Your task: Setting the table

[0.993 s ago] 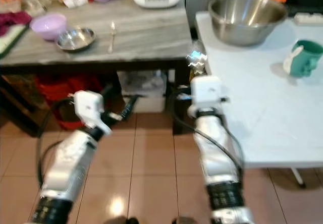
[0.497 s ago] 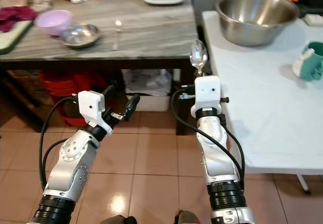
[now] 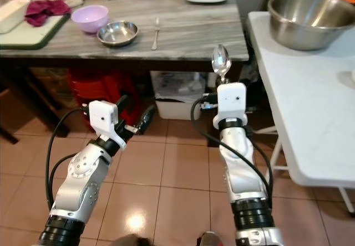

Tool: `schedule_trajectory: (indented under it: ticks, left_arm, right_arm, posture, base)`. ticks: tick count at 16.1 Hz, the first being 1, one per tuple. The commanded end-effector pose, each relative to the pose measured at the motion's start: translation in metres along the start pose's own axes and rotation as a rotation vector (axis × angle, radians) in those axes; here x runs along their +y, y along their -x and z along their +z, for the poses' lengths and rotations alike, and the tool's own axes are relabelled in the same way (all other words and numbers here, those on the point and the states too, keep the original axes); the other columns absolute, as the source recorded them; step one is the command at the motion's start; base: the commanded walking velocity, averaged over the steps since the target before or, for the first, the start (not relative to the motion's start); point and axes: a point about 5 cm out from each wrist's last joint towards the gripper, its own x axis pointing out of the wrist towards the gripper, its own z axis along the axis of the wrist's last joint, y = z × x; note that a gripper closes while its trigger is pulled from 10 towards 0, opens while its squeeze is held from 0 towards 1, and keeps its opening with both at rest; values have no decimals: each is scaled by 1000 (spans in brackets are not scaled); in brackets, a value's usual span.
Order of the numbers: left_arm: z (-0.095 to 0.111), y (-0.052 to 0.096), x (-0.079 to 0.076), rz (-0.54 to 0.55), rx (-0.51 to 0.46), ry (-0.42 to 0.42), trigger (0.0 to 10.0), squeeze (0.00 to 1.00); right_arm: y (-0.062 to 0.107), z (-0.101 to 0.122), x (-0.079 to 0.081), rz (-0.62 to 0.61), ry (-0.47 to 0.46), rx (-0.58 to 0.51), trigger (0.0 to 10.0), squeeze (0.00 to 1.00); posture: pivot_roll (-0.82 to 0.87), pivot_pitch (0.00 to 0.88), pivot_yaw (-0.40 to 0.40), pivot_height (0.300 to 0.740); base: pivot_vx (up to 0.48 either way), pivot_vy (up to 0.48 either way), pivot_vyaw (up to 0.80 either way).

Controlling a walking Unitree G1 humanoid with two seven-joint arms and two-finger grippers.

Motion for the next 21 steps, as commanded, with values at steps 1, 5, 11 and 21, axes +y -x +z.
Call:
schedule_trajectory:
  ticks: [1,5,11,21]
  left_arm:
    - [0,3,7,13,10,-24,10000,0]
    - [0,3,6,14,10,-24,10000,0]
    - [2,3,6,13,-6,-32,10000,0]
    - [3,4,5,0,-14,-28,10000,0]
  right_arm:
    - [0,6,9,22,-17,-23,10000,0]
    - [0,5,9,20,-19,-20,10000,0]
    - [0,4,7,15,-27,-16,10000,0]
    - [-2,4,9,23,-37,-11,10000,0]
  posture:
    - [-116,168,59,740]
    - [-116,168,59,740]
    - [-116,169,57,740]
    - [-111,162,55,740]
  base:
    - [0,307,0]
    - [0,296,0]
    - [0,43,0]
    - [264,0,-147]
